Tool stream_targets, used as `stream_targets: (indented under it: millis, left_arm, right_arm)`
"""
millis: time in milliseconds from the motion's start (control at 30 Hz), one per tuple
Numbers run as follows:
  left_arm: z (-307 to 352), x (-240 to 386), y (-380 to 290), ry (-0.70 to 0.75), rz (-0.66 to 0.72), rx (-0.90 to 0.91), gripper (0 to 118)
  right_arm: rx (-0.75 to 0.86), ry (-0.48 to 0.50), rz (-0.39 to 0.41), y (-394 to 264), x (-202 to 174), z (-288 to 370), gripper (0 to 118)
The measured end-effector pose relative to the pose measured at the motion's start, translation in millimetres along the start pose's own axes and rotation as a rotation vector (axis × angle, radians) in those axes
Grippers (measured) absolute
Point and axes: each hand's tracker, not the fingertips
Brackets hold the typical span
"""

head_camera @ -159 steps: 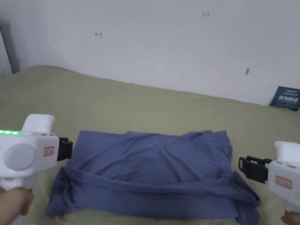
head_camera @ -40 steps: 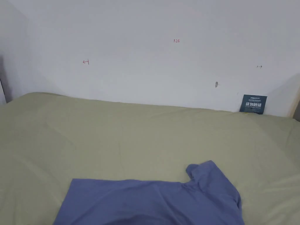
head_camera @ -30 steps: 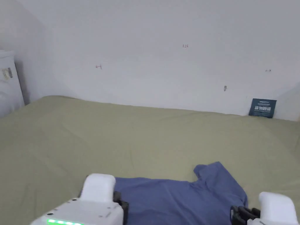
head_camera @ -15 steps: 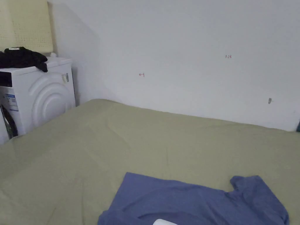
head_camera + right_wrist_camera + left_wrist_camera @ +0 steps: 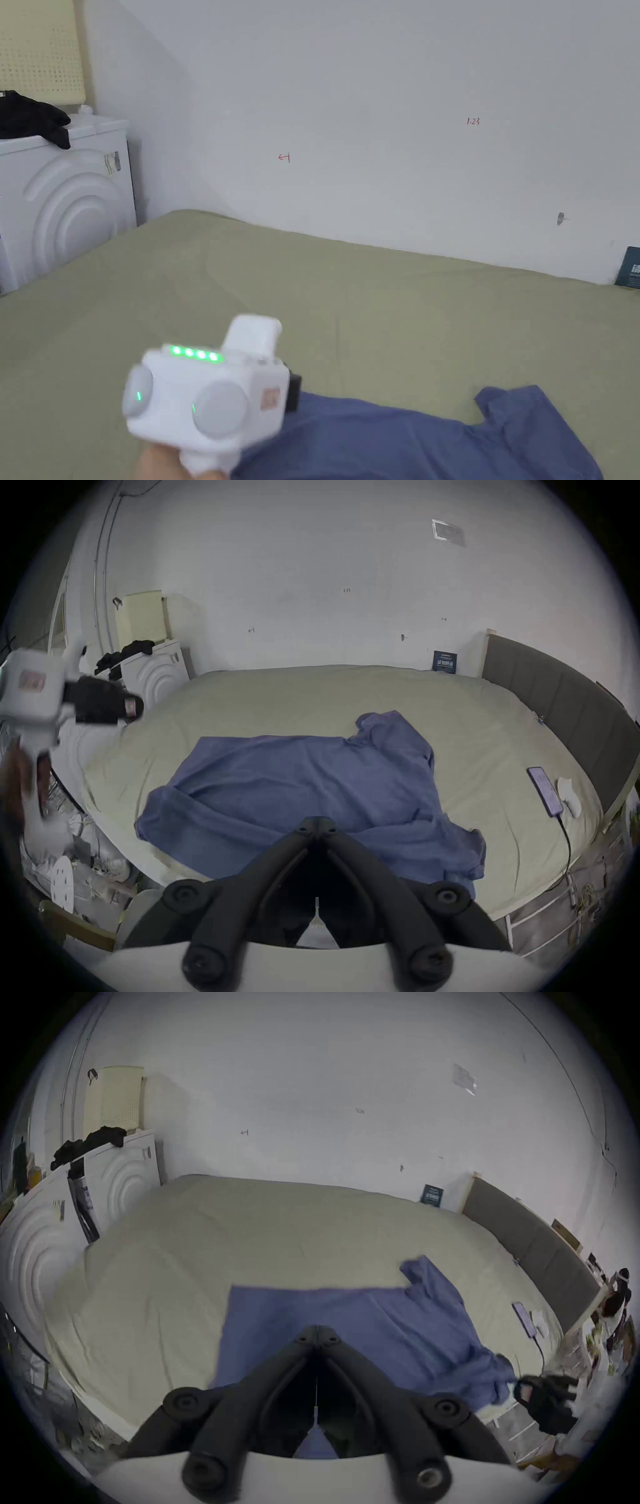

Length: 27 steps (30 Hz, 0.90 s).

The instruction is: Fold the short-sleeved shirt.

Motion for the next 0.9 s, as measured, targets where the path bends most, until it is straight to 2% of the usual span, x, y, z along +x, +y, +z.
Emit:
stream_targets:
  millis: [67, 133, 200, 267, 300, 333, 367, 467, 600, 767, 800, 867, 900]
  left_arm:
    - [-30, -30, 36, 0.017, 0.0, -0.088, 0]
    - [-67, -59, 63, -0.043, 0.022, -0.219, 0]
    - [-106, -82, 78, 0.007, 0.019, -0.317, 2]
    - [-149, -100, 81, 0.034, 0.031, -0.452, 29]
    - [-167, -107, 79, 0.052, 0.036, -0.5, 54]
    - [-188, -115, 74, 0.048, 0.038, -0.537, 73]
    - [-205, -120, 66, 0.051, 0.049, -0.564, 79]
    - [-243, -125, 47, -0.007, 0.078, -0.599, 78]
    - [-279, -114, 29, -0.008, 0.083, -0.62, 78]
    - [-289, -96, 13, 0.049, 0.041, -0.618, 76]
    - [-285, -93, 12, 0.063, 0.025, -0.599, 60]
    - [-276, -89, 10, 0.069, 0.006, -0.577, 6]
    - [-273, -88, 9, 0.04, 0.019, -0.577, 6]
  right_arm:
    - [-0.008, -0.008, -0.002, 7, 7, -10, 2]
    - [-0.018, -0.019, -0.008, 11, 13, -19, 2]
    - [-0.036, -0.018, -0.017, 14, 21, -30, 2]
    - [-0.07, -0.033, -0.024, 16, 28, -40, 2]
    - [-0.083, -0.031, -0.029, 16, 32, -44, 2]
    - [-0.096, -0.033, -0.033, 17, 36, -49, 2]
    - [-0.108, -0.035, -0.04, 17, 40, -53, 2]
    - [-0.132, -0.052, -0.048, 21, 53, -65, 2]
    - [-0.14, -0.071, -0.048, 35, 72, -87, 2]
    - [-0.092, -0.071, -0.091, 74, 117, -131, 2]
    - [-0.108, -0.123, -0.076, 85, 127, -144, 2]
    - [-0.166, -0.146, -0.022, 110, 155, -188, 9]
    - [-0.21, -0.148, 0.011, 121, 167, -210, 22]
